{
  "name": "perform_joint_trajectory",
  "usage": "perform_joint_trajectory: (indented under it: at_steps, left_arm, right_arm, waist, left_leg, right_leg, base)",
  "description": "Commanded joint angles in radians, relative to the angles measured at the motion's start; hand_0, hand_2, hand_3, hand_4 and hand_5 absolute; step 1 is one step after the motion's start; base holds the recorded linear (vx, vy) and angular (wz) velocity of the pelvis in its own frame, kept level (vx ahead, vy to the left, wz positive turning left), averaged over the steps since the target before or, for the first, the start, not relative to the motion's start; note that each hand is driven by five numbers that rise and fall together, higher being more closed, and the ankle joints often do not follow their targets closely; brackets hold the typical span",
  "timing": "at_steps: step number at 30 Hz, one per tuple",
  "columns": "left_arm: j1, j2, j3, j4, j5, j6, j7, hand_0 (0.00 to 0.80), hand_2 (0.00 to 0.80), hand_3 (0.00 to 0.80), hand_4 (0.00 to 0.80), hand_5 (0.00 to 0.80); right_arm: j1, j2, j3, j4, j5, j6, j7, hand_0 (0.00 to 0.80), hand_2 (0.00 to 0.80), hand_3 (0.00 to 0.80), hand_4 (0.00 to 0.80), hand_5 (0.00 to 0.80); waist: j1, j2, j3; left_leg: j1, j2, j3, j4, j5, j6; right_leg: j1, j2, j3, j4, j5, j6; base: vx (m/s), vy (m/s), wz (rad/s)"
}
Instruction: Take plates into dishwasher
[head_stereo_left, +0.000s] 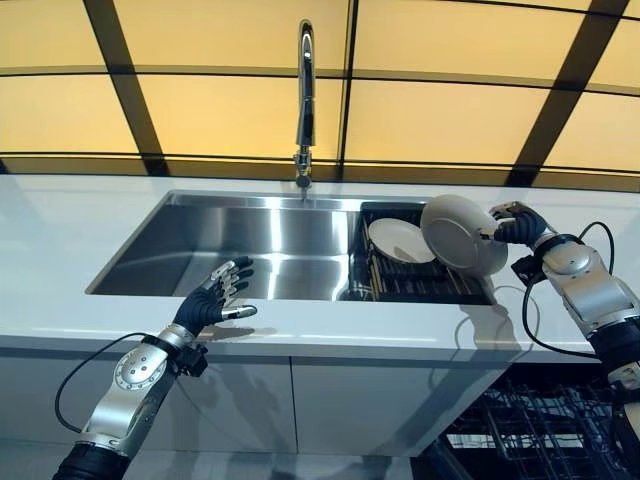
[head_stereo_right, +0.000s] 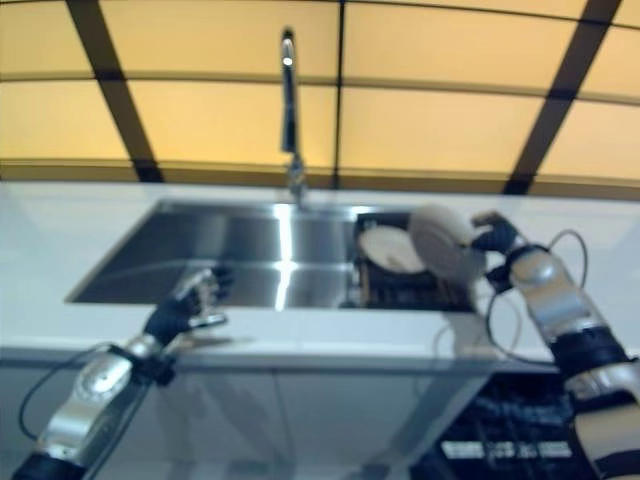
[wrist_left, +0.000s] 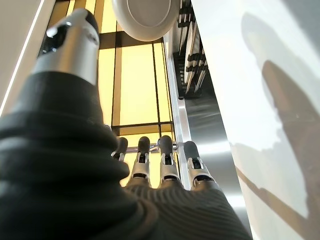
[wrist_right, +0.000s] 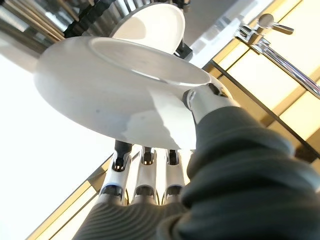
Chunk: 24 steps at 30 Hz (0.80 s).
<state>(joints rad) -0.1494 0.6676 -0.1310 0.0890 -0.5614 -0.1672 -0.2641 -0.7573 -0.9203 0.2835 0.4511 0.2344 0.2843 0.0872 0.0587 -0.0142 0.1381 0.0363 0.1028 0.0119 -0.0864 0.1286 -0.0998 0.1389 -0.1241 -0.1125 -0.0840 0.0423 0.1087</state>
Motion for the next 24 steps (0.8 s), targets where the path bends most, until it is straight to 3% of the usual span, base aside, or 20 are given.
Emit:
perform_joint_trajectory:
  at_steps: [1, 7, 16, 24]
  left_arm:
    - [-0.024, 0.006, 0.025, 0.020, 0.007, -0.042, 0.009, 0.000, 0.000, 0.000, 0.000, 0.000]
    - [-0.030, -0.006, 0.023, 0.046, 0.012, -0.047, 0.013, 0.000, 0.000, 0.000, 0.000, 0.000]
    - [-0.009, -0.001, 0.051, 0.074, 0.008, -0.068, 0.026, 0.000, 0.000, 0.000, 0.000, 0.000]
    - [-0.012, 0.002, 0.063, 0.115, 0.003, -0.076, 0.042, 0.000, 0.000, 0.000, 0.000, 0.000]
  right_arm:
    - [-0.050, -0.050, -0.019, -0.027, 0.128, -0.010, -0.017, 0.800, 0.800, 0.800, 0.800, 0.800]
    - [-0.045, -0.031, -0.066, -0.048, 0.178, 0.017, -0.006, 0.800, 0.800, 0.800, 0.800, 0.800]
    - [-0.014, -0.095, -0.096, -0.049, 0.198, 0.054, 0.028, 0.800, 0.800, 0.800, 0.800, 0.800]
    - [0.065, -0.149, -0.183, -0.041, 0.279, 0.039, 0.056, 0.800, 0.800, 0.800, 0.800, 0.800]
  waist:
    - [0.006, -0.044, -0.062]
    - [-0.010, -0.046, -0.071]
    - [-0.032, -0.058, -0.082]
    - [-0.066, -0.062, -0.087]
  left_leg:
    - [0.071, 0.046, 0.036, -0.001, -0.065, -0.010]
    - [0.074, 0.048, 0.048, -0.001, -0.069, -0.010]
    - [0.077, 0.053, 0.071, -0.001, -0.071, -0.011]
    - [0.082, 0.056, 0.093, -0.001, -0.076, -0.010]
  right_leg:
    - [-0.032, -0.057, -0.012, -0.003, 0.062, 0.027]
    - [-0.039, -0.054, -0.002, -0.003, 0.063, 0.025]
    - [-0.049, -0.050, 0.016, -0.003, 0.069, 0.028]
    - [-0.061, -0.043, 0.041, -0.003, 0.075, 0.029]
  base:
    - [-0.004, 0.014, -0.16]
    - [-0.001, 0.014, -0.05]
    - [-0.001, 0.010, -0.09]
    - [-0.009, 0.005, -0.11]
